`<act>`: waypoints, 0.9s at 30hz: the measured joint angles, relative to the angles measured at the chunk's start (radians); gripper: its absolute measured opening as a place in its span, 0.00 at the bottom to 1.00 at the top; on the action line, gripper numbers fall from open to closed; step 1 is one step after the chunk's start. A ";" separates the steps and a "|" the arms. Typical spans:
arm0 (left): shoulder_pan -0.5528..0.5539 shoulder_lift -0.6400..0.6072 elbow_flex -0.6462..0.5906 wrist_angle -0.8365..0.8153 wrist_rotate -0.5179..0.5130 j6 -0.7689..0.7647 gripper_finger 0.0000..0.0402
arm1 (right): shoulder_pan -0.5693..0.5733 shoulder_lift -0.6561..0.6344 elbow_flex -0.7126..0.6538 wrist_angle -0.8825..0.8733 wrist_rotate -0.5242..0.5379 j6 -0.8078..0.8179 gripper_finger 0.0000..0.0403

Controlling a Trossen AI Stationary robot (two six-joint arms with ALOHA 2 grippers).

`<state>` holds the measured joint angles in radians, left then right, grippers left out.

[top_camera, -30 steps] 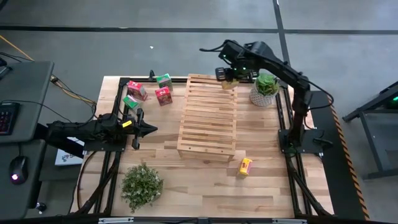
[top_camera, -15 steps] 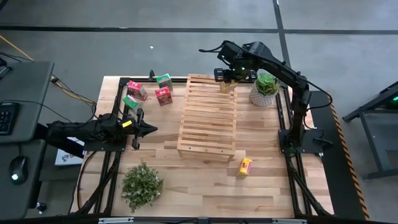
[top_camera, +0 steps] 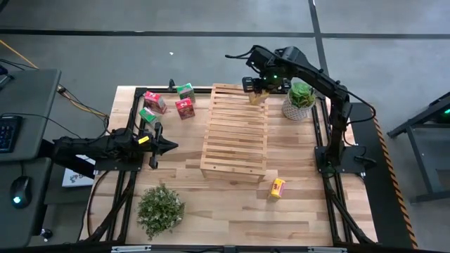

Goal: Stack cereal on shelf
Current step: Put the right yellow cereal box on the shelf

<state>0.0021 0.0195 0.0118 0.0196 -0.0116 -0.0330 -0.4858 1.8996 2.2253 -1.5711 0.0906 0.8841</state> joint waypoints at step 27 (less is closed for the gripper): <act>0.000 0.000 0.000 0.000 0.000 0.000 0.00 | 0.021 0.000 0.000 0.031 0.050 0.111 0.54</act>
<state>0.0021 0.0196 0.0117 0.0194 -0.0116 -0.0330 -0.4644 1.8992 2.2253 -1.5398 0.1406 0.9951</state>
